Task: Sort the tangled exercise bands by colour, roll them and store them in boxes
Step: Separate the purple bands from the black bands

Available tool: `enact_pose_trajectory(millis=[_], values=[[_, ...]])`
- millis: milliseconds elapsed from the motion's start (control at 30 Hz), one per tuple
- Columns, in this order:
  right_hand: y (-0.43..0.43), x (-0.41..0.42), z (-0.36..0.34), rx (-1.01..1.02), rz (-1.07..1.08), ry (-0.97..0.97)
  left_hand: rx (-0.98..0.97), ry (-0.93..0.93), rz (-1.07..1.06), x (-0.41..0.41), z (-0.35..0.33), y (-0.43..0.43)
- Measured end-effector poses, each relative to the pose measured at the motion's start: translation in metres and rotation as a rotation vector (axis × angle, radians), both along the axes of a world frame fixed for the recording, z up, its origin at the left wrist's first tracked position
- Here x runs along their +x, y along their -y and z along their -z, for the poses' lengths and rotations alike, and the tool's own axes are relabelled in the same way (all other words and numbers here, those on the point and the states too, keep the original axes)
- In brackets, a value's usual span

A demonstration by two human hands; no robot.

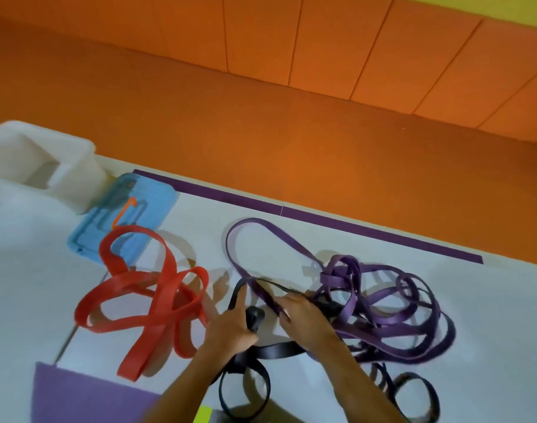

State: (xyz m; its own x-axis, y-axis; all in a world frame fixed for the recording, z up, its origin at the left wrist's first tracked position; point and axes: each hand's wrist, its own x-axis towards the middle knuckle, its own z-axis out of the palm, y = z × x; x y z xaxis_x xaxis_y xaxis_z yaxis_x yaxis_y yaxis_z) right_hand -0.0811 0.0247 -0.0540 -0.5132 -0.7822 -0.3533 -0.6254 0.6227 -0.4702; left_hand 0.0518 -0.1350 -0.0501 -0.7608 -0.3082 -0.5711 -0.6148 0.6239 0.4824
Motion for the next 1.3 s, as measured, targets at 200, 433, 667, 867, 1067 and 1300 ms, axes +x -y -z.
enact_pose_trajectory(millis=[200, 433, 667, 867, 1067, 1300], values=[[0.031, 0.024, 0.035, 0.092, 0.197, 0.125, -0.054, 0.03, -0.012, -0.007, -0.01, 0.0], [-0.03, -0.003, -0.001, -0.033, 0.209, 0.575, 0.063, -0.013, -0.099, -0.015, -0.008, 0.012], [-0.139, -0.059, -0.065, 0.034, 0.279, 0.371, 0.026, -0.011, -0.089, -0.031, -0.004, 0.01], [-0.222, -0.079, -0.056, 0.234, 0.922, -0.227, -0.043, 0.051, -0.008, -0.028, -0.003, 0.025], [-0.163, -0.061, -0.045, 0.319, 0.621, -0.36, -0.073, 0.103, 0.061, -0.027, -0.001, 0.01], [-0.016, 0.005, -0.007, -0.087, -0.163, -0.322, -0.067, 0.071, 0.058, -0.034, -0.014, 0.004]])
